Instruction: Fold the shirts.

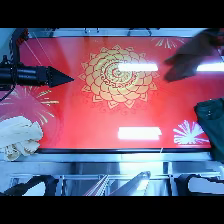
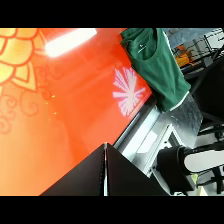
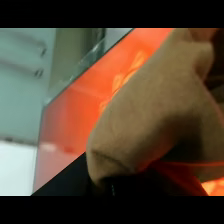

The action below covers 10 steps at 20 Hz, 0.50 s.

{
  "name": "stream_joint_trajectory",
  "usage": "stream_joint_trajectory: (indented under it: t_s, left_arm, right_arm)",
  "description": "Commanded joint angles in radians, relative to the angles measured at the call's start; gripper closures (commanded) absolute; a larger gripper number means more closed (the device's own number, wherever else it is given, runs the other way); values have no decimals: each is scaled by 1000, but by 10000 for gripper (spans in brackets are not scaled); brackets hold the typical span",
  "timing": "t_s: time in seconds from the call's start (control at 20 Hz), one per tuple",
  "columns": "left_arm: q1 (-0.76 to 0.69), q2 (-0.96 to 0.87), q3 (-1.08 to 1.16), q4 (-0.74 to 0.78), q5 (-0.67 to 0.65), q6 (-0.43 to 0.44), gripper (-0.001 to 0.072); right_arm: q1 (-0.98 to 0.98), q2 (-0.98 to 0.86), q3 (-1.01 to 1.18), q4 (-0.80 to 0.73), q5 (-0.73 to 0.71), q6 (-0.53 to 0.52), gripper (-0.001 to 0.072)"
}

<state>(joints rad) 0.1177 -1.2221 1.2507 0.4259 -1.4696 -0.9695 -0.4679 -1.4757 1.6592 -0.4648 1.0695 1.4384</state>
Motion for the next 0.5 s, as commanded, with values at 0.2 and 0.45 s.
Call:
stream_joint_trajectory:
  t_s: [0.2, 0.45]
  left_arm:
    - [-2, 0, 0, 1, 3, 0, 704]
    - [-2, 0, -1, 1, 3, 0, 704]
  right_arm:
    - [-313, 121, 31, -554, 156, 317, 689]
    - [-388, 164, 30, -818, 302, 364, 689]
